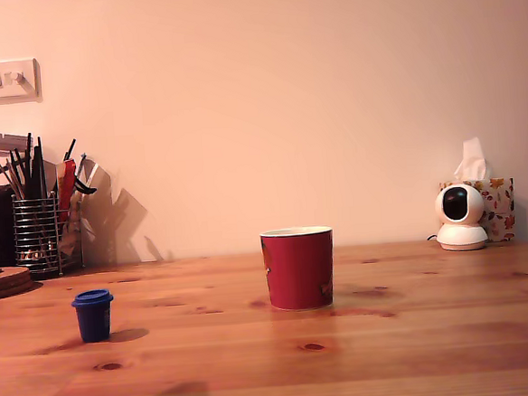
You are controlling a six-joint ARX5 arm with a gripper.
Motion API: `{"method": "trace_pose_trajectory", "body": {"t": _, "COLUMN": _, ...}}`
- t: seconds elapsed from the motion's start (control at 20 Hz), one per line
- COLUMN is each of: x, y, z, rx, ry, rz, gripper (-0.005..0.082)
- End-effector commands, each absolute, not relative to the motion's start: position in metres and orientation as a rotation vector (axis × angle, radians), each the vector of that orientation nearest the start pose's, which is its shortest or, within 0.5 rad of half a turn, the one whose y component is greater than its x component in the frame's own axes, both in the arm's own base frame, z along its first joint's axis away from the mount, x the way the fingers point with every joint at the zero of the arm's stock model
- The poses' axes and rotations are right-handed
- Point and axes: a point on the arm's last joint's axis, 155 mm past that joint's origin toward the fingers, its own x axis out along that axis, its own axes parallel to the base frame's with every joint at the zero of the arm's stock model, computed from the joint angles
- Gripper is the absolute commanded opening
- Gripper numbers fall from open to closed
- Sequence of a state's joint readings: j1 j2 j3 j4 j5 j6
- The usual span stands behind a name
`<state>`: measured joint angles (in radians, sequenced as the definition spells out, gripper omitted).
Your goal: Pick up the coffee capsules on the table and drop them inside the coffee cup
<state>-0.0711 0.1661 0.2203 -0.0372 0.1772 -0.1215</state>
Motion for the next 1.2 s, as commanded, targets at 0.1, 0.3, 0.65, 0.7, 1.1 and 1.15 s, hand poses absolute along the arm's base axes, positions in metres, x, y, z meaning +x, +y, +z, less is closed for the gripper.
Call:
{"method": "trace_pose_trajectory", "body": {"t": 0.1, "x": 0.237, "y": -0.051, "z": 0.188, "rx": -0.114, "ry": 0.123, "rz": -0.255, "gripper": -0.0019}}
{"method": "trace_pose_trajectory", "body": {"t": 0.3, "x": 0.237, "y": -0.051, "z": 0.188, "rx": -0.112, "ry": 0.123, "rz": -0.254, "gripper": -0.0019}}
{"method": "trace_pose_trajectory", "body": {"t": 0.65, "x": 0.238, "y": -0.053, "z": 0.225, "rx": -0.101, "ry": -0.026, "rz": -0.273, "gripper": -0.0019}}
{"method": "trace_pose_trajectory", "body": {"t": 0.7, "x": 0.237, "y": -0.054, "z": 0.227, "rx": -0.100, "ry": -0.034, "rz": -0.278, "gripper": -0.0019}}
{"method": "trace_pose_trajectory", "body": {"t": 1.1, "x": 0.233, "y": -0.097, "z": 0.200, "rx": -0.005, "ry": 0.072, "rz": -0.522, "gripper": -0.0021}}
{"method": "trace_pose_trajectory", "body": {"t": 1.15, "x": 0.234, "y": -0.100, "z": 0.192, "rx": -0.014, "ry": 0.109, "rz": -0.542, "gripper": -0.0021}}
